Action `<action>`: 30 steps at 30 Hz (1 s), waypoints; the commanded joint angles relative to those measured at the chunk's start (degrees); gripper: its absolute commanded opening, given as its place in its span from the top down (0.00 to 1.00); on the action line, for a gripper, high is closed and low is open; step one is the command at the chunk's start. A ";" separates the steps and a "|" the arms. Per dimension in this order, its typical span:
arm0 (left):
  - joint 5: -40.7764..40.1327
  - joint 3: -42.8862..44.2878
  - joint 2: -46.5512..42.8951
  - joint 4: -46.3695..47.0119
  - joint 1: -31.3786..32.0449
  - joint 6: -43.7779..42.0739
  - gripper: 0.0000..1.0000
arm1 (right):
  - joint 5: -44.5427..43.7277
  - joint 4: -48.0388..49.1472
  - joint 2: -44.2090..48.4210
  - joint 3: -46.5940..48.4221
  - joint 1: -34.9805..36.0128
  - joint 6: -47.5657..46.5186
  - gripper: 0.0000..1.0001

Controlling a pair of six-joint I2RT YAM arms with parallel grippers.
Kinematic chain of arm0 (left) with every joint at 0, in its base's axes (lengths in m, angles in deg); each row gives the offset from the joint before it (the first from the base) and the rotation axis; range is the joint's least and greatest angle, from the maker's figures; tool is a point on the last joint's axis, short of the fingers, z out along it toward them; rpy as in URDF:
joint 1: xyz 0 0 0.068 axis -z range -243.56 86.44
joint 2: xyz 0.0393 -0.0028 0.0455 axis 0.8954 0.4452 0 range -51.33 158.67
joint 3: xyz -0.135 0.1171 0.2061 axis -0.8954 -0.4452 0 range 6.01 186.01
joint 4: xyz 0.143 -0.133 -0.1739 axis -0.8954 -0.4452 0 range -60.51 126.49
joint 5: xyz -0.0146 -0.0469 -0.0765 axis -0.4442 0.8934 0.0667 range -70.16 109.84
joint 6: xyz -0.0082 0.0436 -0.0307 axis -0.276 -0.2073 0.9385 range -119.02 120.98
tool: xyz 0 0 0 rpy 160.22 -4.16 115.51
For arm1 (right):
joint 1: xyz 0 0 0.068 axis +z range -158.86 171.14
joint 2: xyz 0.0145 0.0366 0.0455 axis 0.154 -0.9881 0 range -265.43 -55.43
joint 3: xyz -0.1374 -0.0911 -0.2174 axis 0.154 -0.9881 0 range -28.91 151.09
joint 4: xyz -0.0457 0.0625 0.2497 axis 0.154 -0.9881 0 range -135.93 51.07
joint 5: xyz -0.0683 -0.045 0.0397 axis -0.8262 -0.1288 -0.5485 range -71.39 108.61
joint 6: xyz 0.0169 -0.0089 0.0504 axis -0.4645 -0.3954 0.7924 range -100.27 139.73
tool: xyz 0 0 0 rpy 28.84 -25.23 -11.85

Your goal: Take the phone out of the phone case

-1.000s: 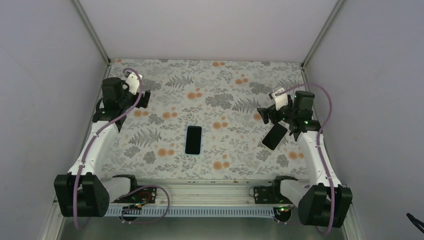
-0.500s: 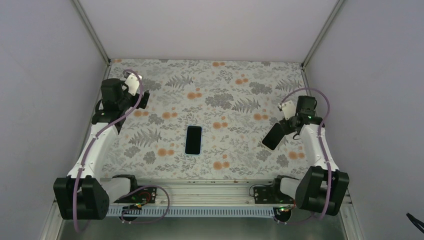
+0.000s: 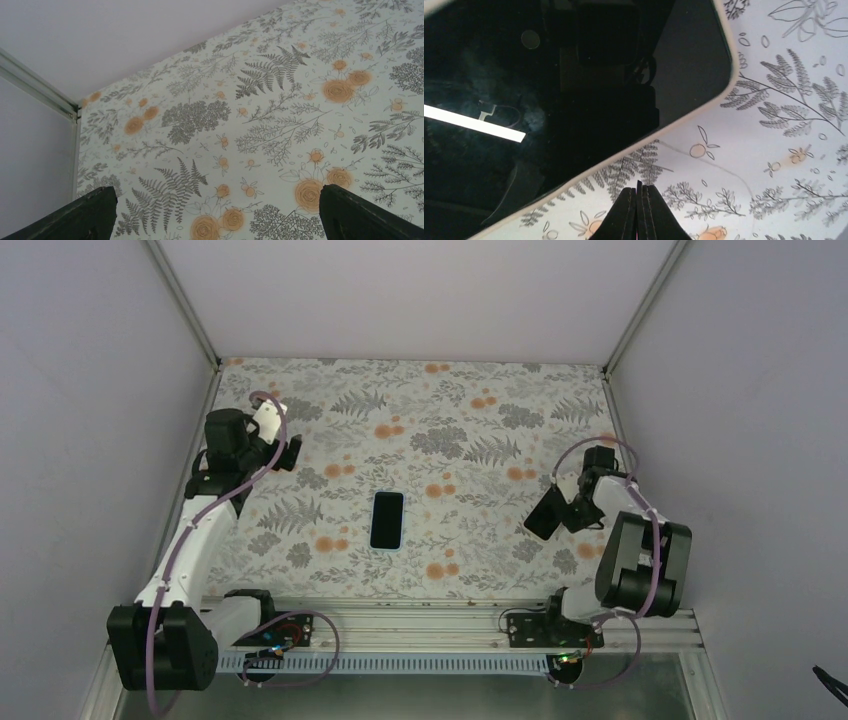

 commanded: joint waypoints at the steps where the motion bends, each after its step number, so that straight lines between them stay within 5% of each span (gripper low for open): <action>1: 0.35 -1.27 -1.39 -0.20 -0.45 -0.24 0.00 | -1.67 4.10 -3.03 -0.20 -0.41 -1.01 0.97; 13: 1.58 -1.73 -1.79 -0.88 -0.43 -1.21 0.00 | 5.81 2.78 -14.32 7.98 2.09 -1.16 0.97; 30: 0.61 -1.68 -4.09 -3.21 -0.41 -1.86 0.00 | 12.93 -1.98 -27.67 19.74 26.11 1.89 0.97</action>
